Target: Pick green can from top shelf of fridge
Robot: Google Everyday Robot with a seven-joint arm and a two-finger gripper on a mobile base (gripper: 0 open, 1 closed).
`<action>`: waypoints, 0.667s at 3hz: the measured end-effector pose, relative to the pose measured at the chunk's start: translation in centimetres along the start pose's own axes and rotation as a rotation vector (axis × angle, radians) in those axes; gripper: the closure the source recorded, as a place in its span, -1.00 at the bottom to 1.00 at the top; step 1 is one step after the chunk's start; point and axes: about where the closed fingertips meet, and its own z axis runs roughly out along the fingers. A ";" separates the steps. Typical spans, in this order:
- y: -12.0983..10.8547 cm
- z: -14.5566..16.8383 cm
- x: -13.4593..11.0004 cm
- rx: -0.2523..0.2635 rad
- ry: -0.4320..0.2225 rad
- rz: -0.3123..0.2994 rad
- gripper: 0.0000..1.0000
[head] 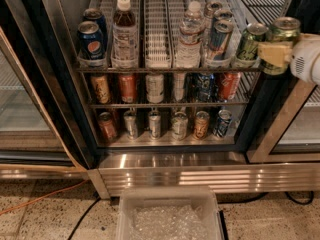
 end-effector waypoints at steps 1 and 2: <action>0.9 -3.4 0.4 -0.076 0.029 -0.013 1.00; 3.1 -5.9 1.0 -0.200 0.040 -0.031 1.00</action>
Offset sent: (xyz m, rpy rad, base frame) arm -0.1113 0.0404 -0.0221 -0.0045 0.1403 0.3774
